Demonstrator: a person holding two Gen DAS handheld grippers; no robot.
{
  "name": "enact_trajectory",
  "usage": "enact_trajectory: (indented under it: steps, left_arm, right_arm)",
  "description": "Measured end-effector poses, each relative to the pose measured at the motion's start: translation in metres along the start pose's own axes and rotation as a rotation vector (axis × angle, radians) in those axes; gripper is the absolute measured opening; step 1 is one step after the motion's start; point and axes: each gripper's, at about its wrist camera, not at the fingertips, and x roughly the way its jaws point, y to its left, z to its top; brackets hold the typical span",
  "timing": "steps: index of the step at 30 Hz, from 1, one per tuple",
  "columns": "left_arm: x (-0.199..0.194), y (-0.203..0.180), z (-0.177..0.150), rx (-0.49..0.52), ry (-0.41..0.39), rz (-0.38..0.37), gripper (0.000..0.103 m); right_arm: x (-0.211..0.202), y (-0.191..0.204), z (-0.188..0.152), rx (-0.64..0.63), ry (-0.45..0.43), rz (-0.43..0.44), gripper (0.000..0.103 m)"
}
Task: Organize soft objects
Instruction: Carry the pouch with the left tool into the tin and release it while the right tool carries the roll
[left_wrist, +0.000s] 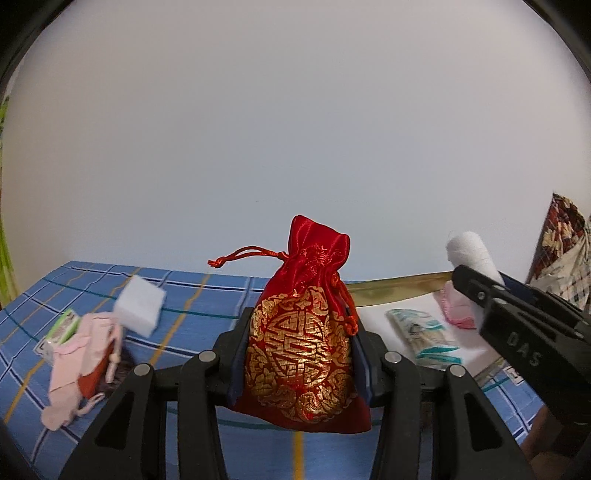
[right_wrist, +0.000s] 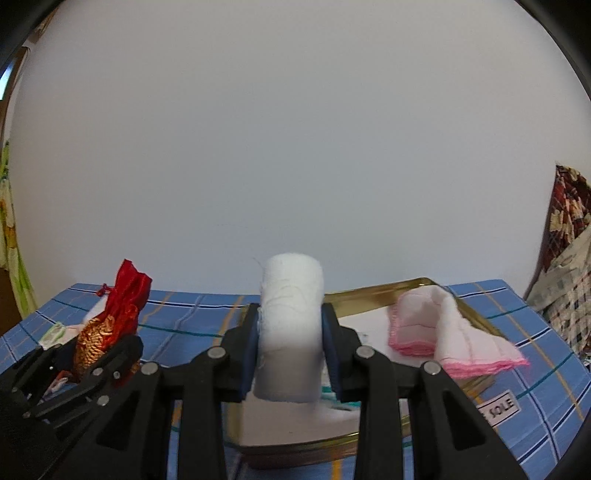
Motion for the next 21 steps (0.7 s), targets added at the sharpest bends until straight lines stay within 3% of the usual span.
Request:
enact_trajectory:
  steps: [21]
  left_arm:
    - [0.037, -0.091, 0.004, 0.066, 0.026, -0.120, 0.049]
  right_arm:
    - [0.012, -0.071, 0.007, -0.006, 0.047, -0.146, 0.032]
